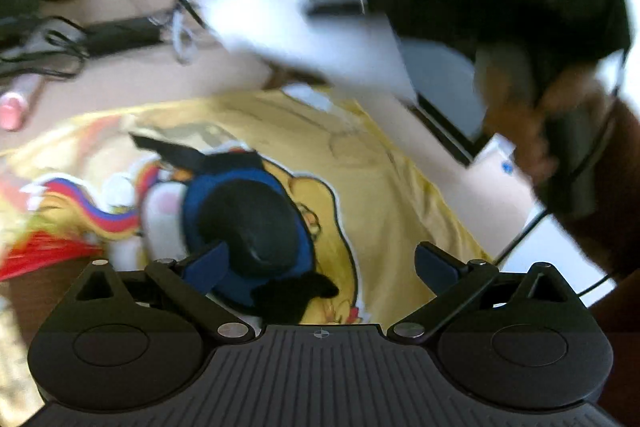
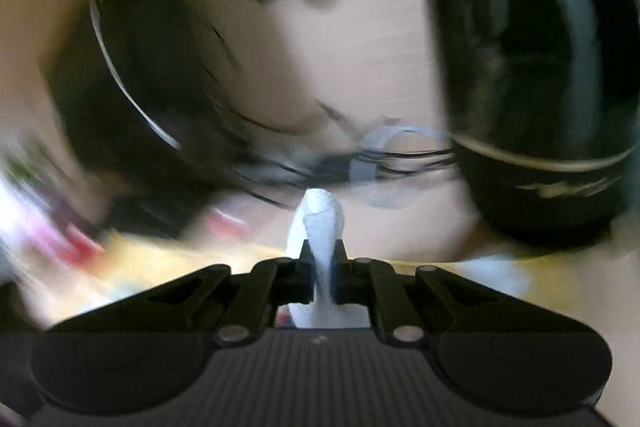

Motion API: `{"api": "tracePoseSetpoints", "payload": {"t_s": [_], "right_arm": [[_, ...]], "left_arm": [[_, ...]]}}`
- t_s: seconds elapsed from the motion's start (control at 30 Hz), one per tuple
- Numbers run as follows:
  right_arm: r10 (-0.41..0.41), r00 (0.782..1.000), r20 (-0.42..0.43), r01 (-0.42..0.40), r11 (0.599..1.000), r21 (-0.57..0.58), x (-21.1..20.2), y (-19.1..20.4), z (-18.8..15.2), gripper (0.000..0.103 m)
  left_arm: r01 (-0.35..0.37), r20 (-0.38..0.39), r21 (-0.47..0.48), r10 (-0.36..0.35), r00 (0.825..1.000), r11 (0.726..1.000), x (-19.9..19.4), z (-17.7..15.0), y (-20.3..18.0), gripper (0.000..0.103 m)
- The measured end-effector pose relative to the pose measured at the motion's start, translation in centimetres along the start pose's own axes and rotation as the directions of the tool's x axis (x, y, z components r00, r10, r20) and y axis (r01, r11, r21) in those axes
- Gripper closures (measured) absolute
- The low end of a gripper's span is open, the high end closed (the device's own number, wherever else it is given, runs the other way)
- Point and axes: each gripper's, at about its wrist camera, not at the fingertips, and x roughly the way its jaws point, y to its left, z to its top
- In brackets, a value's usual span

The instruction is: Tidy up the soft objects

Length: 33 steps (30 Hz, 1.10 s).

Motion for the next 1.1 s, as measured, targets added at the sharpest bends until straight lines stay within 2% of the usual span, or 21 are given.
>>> {"api": "tracePoseSetpoints", "payload": {"t_s": [0.03,0.07,0.13,0.2,0.3,0.4,0.43,0.5,0.6,0.63,0.7,0.8,0.9,1.0,1.1], "right_arm": [[0.046,0.999,-0.025,-0.045,0.998,0.035,0.8,0.1,-0.1,0.095],[0.055,0.996,-0.068,-0.053,0.998,0.032,2.2,0.4,-0.7,0.095],[-0.025,0.985,-0.171,0.016,0.999,-0.051,5.7,0.9,-3.0,0.095],[-0.128,0.959,-0.253,0.105,0.989,-0.103,8.3,0.4,-5.4,0.095],[-0.198,0.951,-0.239,0.166,0.975,-0.147,7.9,-0.3,-6.6,0.094],[-0.308,0.926,-0.218,0.256,0.938,-0.235,6.8,-0.9,-6.3,0.094],[-0.32,0.923,-0.215,0.269,0.934,-0.235,6.3,-1.3,-6.0,0.094],[-0.298,0.929,-0.219,0.258,0.947,-0.192,5.1,-1.8,-5.6,0.094],[-0.147,0.958,-0.246,0.128,0.987,-0.093,3.7,-0.7,-5.2,0.094],[-0.109,0.959,-0.261,0.092,0.993,-0.074,3.7,-0.1,-5.3,0.094],[-0.055,0.946,-0.321,0.041,0.998,-0.052,3.9,0.9,-6.1,0.092],[-0.074,0.923,-0.377,0.027,0.991,-0.127,4.4,2.3,-7.8,0.092],[-0.101,0.911,-0.401,0.033,0.984,-0.173,3.8,2.2,-8.5,0.092],[-0.195,0.9,-0.39,0.114,0.968,-0.222,3.4,1.3,-8.5,0.092],[-0.246,0.892,-0.38,0.174,0.961,-0.214,2.6,0.0,-8.1,0.092]], "left_arm": [[-0.02,-0.02,0.004,0.02,1.0,1.0,0.7,-0.2,0.0,0.001],[-0.048,-0.044,0.007,0.048,0.998,0.999,1.5,-0.3,0.0,0.001],[-0.084,-0.077,-0.005,0.083,0.994,0.996,2.3,-0.5,0.4,0.001],[-0.097,-0.092,-0.028,0.094,0.991,0.995,2.5,-0.6,0.7,0.001],[-0.134,-0.107,-0.038,0.129,0.986,0.99,2.8,-0.6,0.9,0.001],[-0.143,-0.11,-0.04,0.138,0.984,0.989,2.7,-0.5,1.0,0.001],[-0.144,-0.112,-0.037,0.139,0.984,0.989,2.7,-0.5,1.0,0.001],[-0.148,-0.116,-0.032,0.143,0.983,0.989,2.6,-0.4,1.0,0.001],[-0.152,-0.123,-0.026,0.147,0.981,0.988,2.5,-0.5,1.0,0.001],[-0.153,-0.125,-0.027,0.148,0.981,0.988,2.4,-0.5,1.0,0.001],[-0.153,-0.129,-0.03,0.148,0.98,0.988,2.5,-0.4,1.1,0.001],[-0.155,-0.136,-0.026,0.15,0.979,0.988,2.4,-0.5,1.1,0.001],[-0.159,-0.138,-0.018,0.155,0.978,0.987,2.5,-0.5,1.0,0.001],[-0.163,-0.141,-0.011,0.16,0.977,0.987,2.6,-0.5,0.9,0.001],[-0.163,-0.143,-0.011,0.16,0.977,0.987,2.6,-0.4,1.0,0.001]]}}
